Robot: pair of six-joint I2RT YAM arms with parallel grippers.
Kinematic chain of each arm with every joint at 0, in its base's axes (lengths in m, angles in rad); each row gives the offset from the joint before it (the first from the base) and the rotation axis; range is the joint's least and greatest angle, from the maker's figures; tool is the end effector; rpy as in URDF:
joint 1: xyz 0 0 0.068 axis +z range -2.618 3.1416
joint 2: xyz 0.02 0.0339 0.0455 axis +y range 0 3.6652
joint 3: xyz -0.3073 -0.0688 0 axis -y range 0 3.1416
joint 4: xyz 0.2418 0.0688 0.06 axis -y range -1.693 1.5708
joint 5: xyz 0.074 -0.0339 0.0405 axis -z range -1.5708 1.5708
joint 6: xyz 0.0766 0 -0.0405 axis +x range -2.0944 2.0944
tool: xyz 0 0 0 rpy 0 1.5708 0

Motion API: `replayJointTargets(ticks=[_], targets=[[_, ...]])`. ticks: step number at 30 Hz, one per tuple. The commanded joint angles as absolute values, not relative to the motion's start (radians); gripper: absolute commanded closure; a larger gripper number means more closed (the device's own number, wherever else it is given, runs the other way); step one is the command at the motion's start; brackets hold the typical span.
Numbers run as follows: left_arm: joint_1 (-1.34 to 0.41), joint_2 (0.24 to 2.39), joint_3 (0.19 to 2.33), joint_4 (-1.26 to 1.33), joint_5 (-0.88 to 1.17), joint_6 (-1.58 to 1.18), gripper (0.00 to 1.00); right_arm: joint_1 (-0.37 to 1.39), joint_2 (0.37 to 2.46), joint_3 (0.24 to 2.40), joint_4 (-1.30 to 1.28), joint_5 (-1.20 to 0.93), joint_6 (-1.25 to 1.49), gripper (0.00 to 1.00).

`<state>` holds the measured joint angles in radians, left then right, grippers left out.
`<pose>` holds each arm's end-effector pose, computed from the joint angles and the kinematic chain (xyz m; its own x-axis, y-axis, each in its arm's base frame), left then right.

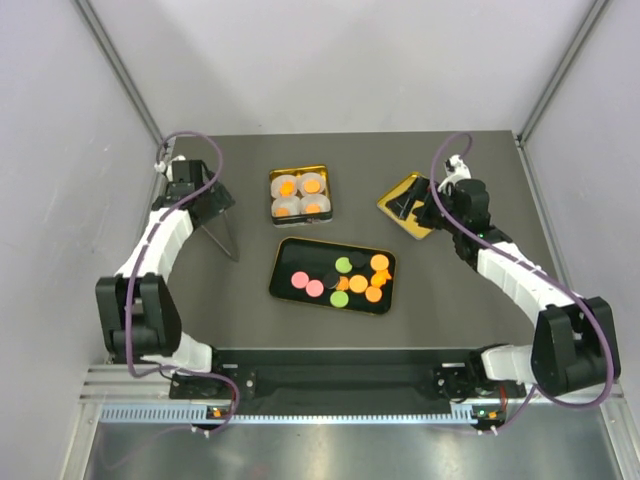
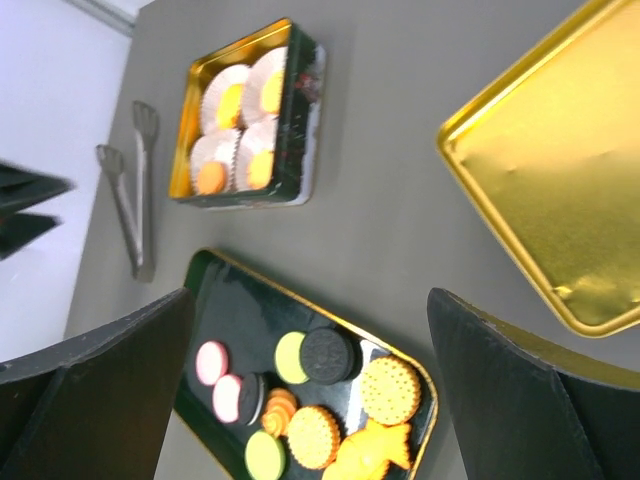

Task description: Pack the cookies

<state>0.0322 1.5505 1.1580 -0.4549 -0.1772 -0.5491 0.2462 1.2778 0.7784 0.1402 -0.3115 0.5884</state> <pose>0.3584 0.0251 0.2717 -0.5616 -0.5321 -0.6336 -0.5175 0.8234 -0.2328 0.2947 0.0983 0.2929 -0.5668 0.4023 -0.7189 -0.2352 0.7573 0.6092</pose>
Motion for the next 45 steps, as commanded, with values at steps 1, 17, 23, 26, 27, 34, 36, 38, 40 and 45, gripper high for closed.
replayJointTargets(ticks=[1,17,23,26,27,34,36,38,40,45], targets=[[0.023,1.422,1.155,-0.471,-0.088,-0.534,0.05,0.256,1.308,0.847,0.102,-0.220,0.551,0.00],[-0.485,1.308,1.054,-0.347,0.084,-0.543,0.09,0.098,1.612,1.041,-0.221,0.183,0.523,0.06],[-0.563,1.339,1.026,-0.278,0.113,-0.569,0.09,0.087,1.762,1.115,-0.235,0.195,0.554,0.25],[-0.583,1.333,1.020,-0.270,0.112,-0.574,0.10,0.089,1.831,1.167,-0.256,0.202,0.563,0.35],[-0.587,1.332,1.020,-0.267,0.107,-0.574,0.09,0.089,1.845,1.176,-0.255,0.201,0.564,0.36],[-0.612,1.351,1.034,-0.238,0.123,-0.595,0.09,0.089,1.905,1.192,-0.261,0.221,0.548,0.83],[-0.615,1.371,1.054,-0.204,0.141,-0.604,0.08,0.087,1.905,1.192,-0.265,0.218,0.540,1.00],[-0.615,1.417,1.095,-0.183,0.153,-0.614,0.07,0.087,1.890,1.190,-0.265,0.218,0.526,1.00],[-0.617,1.457,1.133,-0.178,0.155,-0.620,0.07,0.084,1.862,1.193,-0.275,0.206,0.517,1.00],[-0.617,1.604,1.252,-0.144,0.172,-0.597,0.06,0.086,1.749,1.201,-0.290,0.166,0.506,1.00]])
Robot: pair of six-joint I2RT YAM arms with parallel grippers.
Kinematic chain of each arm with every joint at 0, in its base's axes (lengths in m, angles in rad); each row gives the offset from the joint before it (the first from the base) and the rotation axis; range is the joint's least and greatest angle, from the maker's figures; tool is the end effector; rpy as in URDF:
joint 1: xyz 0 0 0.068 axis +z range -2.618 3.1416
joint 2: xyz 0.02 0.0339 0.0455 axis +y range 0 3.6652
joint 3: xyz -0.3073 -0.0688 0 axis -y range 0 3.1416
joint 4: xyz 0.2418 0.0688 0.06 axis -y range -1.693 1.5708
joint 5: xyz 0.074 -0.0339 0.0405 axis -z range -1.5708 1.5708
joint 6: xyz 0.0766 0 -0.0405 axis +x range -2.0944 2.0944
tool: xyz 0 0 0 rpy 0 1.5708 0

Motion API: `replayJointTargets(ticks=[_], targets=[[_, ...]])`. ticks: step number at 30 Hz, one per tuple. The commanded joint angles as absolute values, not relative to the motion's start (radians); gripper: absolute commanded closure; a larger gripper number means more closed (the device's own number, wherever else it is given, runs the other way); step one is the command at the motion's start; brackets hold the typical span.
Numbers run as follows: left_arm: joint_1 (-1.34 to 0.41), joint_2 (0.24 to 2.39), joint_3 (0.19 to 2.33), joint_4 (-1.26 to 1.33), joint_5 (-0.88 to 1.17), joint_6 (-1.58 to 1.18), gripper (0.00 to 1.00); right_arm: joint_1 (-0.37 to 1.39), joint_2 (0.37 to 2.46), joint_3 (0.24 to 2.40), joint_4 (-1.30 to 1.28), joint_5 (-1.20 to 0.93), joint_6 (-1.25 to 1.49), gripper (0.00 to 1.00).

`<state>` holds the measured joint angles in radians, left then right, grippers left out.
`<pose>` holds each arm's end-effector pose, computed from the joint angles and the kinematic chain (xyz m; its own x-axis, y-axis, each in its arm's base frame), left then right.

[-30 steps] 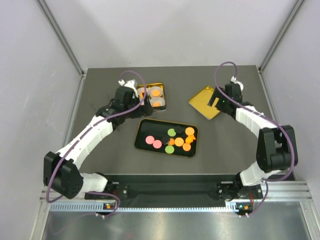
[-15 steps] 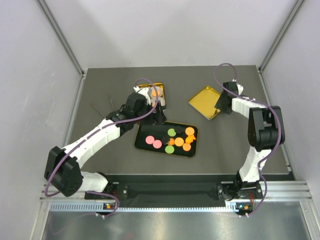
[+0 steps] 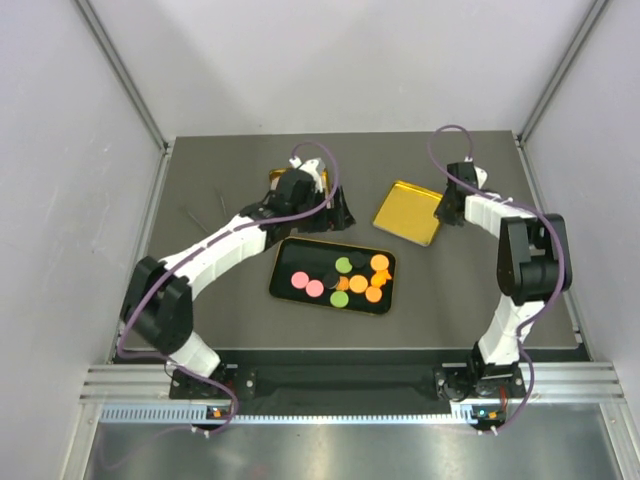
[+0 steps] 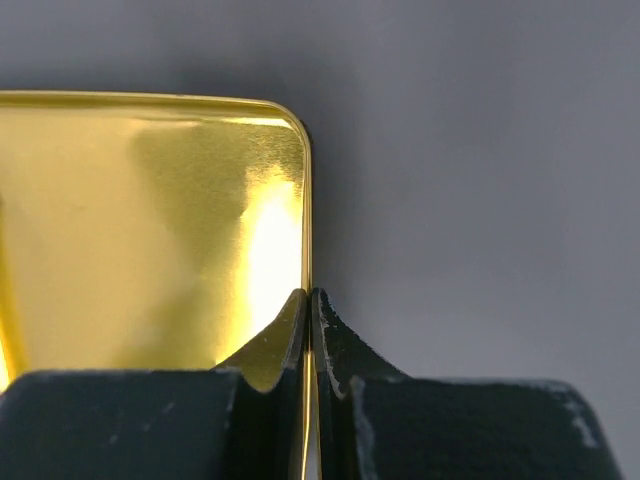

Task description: Pack the cookies

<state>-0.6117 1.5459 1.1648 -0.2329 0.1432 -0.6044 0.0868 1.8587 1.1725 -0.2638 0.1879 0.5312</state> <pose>0.3061 -0.2281 0.3001 -0.7654 -0.1502 -0.6258 0.2782 0.7996 -0.5321 0.4188 0.0221 0.1800 -0.6870 0.4398 -0.5785 0.4304 0.8877 0.1637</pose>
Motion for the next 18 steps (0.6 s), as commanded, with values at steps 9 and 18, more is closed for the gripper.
replayJointTargets(ticks=[9,18], targets=[[-0.601,1.870,1.525,-0.138,0.219,-0.474,0.05,0.097,1.602,1.175,-0.305,0.049,0.489,1.00],[-0.529,1.970,1.598,-0.009,0.429,-0.496,0.05,0.114,1.477,1.144,-0.296,-0.109,0.489,1.00]])
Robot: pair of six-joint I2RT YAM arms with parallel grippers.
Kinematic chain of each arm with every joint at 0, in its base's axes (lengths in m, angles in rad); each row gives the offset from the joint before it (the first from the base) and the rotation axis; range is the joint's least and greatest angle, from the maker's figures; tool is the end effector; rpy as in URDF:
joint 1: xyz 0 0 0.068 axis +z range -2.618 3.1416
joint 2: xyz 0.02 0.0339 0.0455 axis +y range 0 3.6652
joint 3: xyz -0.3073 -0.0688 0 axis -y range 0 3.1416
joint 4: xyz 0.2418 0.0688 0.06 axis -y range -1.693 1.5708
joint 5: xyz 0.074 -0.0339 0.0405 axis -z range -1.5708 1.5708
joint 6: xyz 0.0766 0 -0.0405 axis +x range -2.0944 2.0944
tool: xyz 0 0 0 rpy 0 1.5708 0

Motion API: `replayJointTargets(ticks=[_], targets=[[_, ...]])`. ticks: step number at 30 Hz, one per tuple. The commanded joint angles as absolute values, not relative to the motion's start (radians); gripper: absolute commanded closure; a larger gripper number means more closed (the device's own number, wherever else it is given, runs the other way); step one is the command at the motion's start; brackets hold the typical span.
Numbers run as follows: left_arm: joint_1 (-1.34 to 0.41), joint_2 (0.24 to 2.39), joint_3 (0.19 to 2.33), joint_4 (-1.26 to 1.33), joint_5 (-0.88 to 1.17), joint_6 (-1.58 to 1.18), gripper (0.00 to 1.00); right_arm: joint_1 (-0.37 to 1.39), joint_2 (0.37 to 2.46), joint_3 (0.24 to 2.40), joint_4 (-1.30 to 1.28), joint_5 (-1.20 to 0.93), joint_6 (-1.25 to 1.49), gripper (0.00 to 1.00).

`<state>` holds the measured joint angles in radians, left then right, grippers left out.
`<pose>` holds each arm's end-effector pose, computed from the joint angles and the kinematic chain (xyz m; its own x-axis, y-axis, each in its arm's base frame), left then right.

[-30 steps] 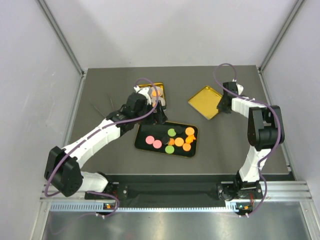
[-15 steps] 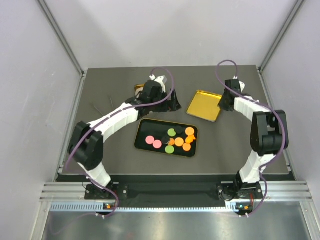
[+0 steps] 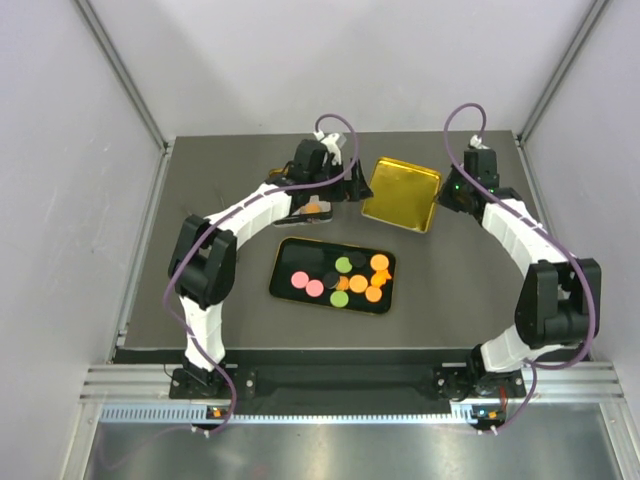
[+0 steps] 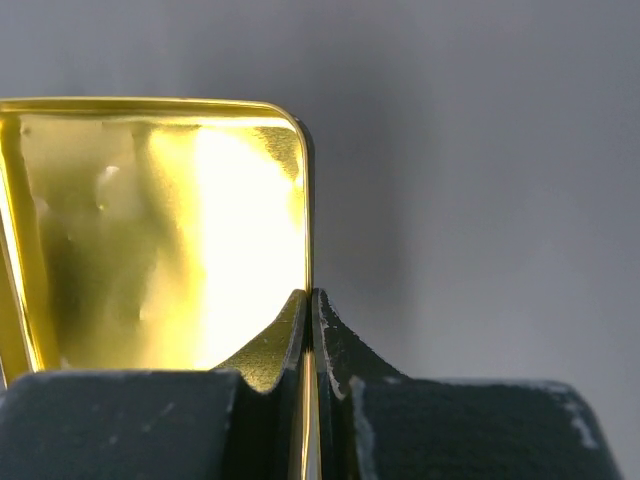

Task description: Pack the cookies

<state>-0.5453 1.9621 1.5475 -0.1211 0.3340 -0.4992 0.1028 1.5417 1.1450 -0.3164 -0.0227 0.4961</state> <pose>0.4218 -0.2852 0.2804 -0.7331 -0.0842 -0.6749 0.4329 0.7075 -0.5586 0.3690 0.0398 0.2841 -0.6292 0.4135 -0.6581 0.2045 0.9050 0.3731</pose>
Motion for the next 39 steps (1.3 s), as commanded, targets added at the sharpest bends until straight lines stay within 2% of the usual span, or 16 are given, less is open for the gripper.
replayJointTargets(ticks=[1,9,12,15,16,17,18,19,21,22,25,27,35,39], targets=[[-0.528,1.973,1.603,-0.009,0.431,-0.495,0.05,0.118,1.473,1.143,-0.292,-0.123,0.491,1.00],[-0.502,1.977,1.571,0.110,0.520,-0.589,0.09,0.178,1.451,1.137,-0.262,-0.193,0.502,1.00],[-0.492,1.986,1.562,0.144,0.560,-0.626,0.21,0.221,1.456,1.143,-0.262,-0.167,0.503,1.00],[-0.491,1.964,1.545,0.130,0.548,-0.626,0.49,0.253,1.468,1.150,-0.261,-0.153,0.500,1.00],[-0.485,1.954,1.537,0.123,0.546,-0.624,0.57,0.261,1.471,1.149,-0.255,-0.149,0.494,0.95],[-0.482,1.945,1.536,0.109,0.537,-0.624,0.74,0.268,1.473,1.150,-0.255,-0.143,0.471,0.89],[-0.479,1.930,1.540,0.091,0.528,-0.621,0.82,0.293,1.471,1.149,-0.252,-0.106,0.451,0.77],[-0.469,1.922,1.543,0.077,0.514,-0.621,0.88,0.308,1.468,1.149,-0.253,-0.071,0.433,0.56],[-0.462,1.907,1.575,0.006,0.479,-0.621,1.00,0.362,1.444,1.143,-0.244,0.039,0.378,0.41],[-0.454,1.907,1.595,-0.050,0.425,-0.617,1.00,0.379,1.421,1.137,-0.232,0.060,0.353,0.30],[-0.428,1.919,1.670,-0.190,0.396,-0.623,1.00,0.463,1.370,1.102,-0.175,0.124,0.261,0.16],[-0.417,1.931,1.718,-0.264,0.393,-0.643,1.00,0.552,1.344,1.080,-0.103,0.149,0.158,0.11],[-0.377,1.933,1.755,-0.339,0.412,-0.721,1.00,0.888,1.365,1.023,0.031,0.354,-0.213,0.05],[-0.368,1.914,1.740,-0.347,0.436,-0.732,1.00,0.969,1.442,1.028,0.084,0.488,-0.305,0.04]])
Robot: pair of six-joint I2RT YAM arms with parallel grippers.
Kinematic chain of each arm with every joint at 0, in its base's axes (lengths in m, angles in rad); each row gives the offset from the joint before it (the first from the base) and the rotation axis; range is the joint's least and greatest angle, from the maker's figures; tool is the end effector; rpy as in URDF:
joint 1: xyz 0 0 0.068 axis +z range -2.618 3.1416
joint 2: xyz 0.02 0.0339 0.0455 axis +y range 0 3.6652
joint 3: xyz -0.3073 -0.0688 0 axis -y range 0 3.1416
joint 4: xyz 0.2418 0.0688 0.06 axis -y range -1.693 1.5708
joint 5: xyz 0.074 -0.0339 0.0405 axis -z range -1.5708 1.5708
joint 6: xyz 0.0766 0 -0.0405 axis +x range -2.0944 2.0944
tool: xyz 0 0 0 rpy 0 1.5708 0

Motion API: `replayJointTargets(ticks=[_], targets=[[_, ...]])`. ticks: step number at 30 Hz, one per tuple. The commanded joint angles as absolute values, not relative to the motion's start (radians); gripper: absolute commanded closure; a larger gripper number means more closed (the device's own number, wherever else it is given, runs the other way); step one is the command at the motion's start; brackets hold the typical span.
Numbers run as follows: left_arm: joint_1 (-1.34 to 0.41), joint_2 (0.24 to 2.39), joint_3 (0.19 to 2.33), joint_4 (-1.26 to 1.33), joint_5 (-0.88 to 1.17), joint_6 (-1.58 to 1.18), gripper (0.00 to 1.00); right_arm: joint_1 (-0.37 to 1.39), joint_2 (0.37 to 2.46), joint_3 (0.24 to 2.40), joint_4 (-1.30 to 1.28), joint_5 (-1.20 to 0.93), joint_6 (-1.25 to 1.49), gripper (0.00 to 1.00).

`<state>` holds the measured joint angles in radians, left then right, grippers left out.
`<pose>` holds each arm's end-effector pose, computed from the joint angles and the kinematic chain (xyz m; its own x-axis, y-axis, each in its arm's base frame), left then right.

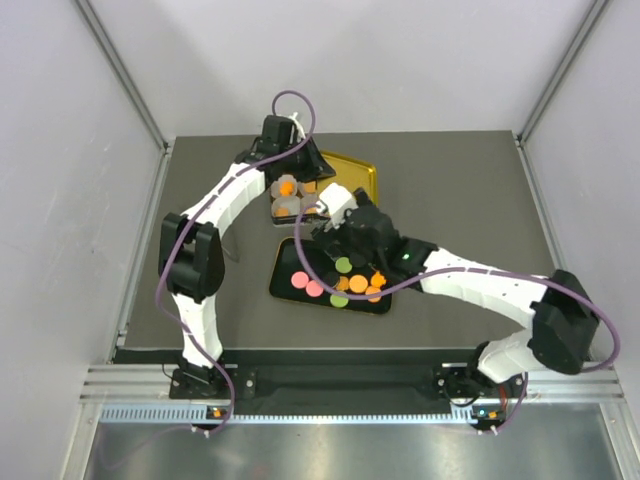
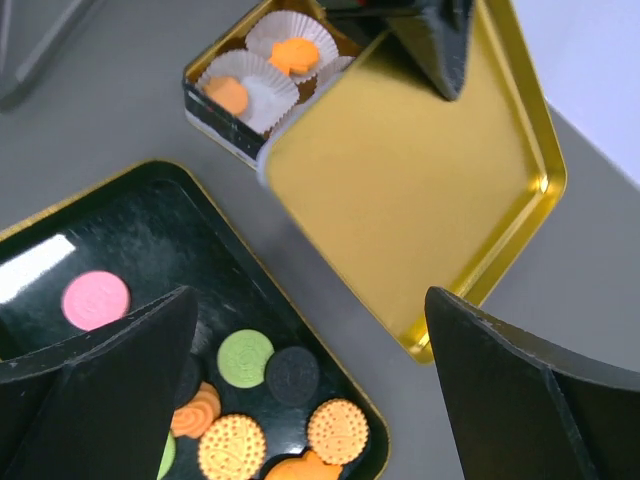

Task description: Pack the cookies

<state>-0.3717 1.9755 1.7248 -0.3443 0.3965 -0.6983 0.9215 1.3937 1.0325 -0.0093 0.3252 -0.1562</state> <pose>0.4644 -0.2128 0.3130 -0.8070 -0.3219 -0.4951 0.1491 0.7002 -0.6982 0.2311 0.2639 0.3336 -0.1269 -0.4109 -0.9028 -0.6018 0.7554 -0.2593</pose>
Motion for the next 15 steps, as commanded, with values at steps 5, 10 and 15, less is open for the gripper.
replayJointTargets(ticks=[5,10,15], targets=[[-0.353,1.873,1.688,-0.342,0.459,-0.738,1.00,0.997,1.542,1.039,0.141,0.578,-0.380,0.03],[-0.348,1.829,1.632,-0.342,0.477,-0.735,1.00,0.997,1.601,1.025,0.238,0.699,-0.458,0.03],[-0.347,1.790,1.591,-0.345,0.500,-0.735,1.00,0.999,1.634,1.008,0.328,0.747,-0.498,0.02]])
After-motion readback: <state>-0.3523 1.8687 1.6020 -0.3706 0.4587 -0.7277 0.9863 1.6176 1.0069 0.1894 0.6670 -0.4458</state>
